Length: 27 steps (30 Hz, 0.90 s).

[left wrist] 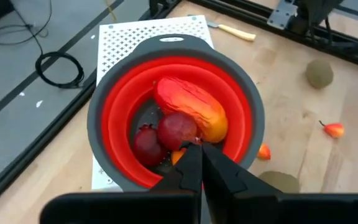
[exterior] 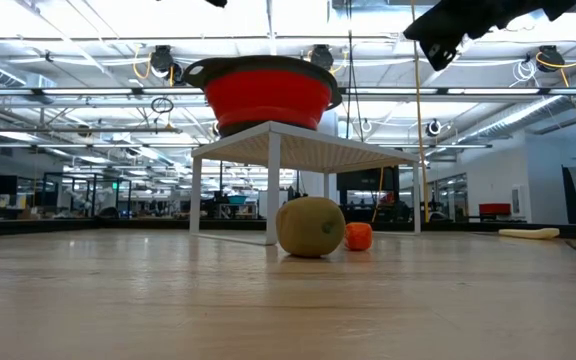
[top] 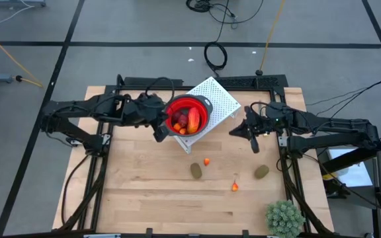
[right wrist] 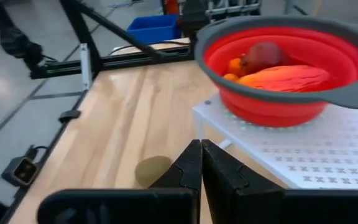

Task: Pick & Place Fruit
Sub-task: Put the kiwi into the red strainer bowl on the shelf

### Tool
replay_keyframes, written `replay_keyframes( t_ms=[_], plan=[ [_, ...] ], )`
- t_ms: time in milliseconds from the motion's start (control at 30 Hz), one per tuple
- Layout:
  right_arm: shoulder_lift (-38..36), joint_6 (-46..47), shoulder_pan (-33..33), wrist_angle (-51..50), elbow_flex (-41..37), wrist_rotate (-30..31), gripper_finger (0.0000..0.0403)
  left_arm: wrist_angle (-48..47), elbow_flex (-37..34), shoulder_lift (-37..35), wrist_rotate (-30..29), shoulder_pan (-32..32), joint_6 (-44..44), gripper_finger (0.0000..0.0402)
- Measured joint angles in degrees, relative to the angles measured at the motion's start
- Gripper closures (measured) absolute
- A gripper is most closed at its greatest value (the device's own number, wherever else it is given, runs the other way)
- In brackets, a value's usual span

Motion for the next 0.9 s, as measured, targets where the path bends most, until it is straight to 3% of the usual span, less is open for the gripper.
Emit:
replay_keyframes(
  t_ms=[467,600,767,900],
  plan=[
    [0.0,-9.0,10.8,-0.5,0.0,-0.5,0.0399,0.0,0.0,-0.1,1.7,0.0,2.9,0.0399],
    [0.0,-8.5,14.2,-4.1,0.0,2.8,0.0399,0.4,-0.4,-0.1,2.2,0.0,4.4,0.0396],
    [0.0,-6.6,18.6,-6.0,0.0,7.3,0.0399,7.9,-8.7,-3.8,3.5,0.1,4.8,0.0397],
    [0.1,-3.3,21.1,-6.3,0.4,10.2,0.04,18.0,-19.2,-10.8,8.7,0.5,3.7,0.04]
  ],
)
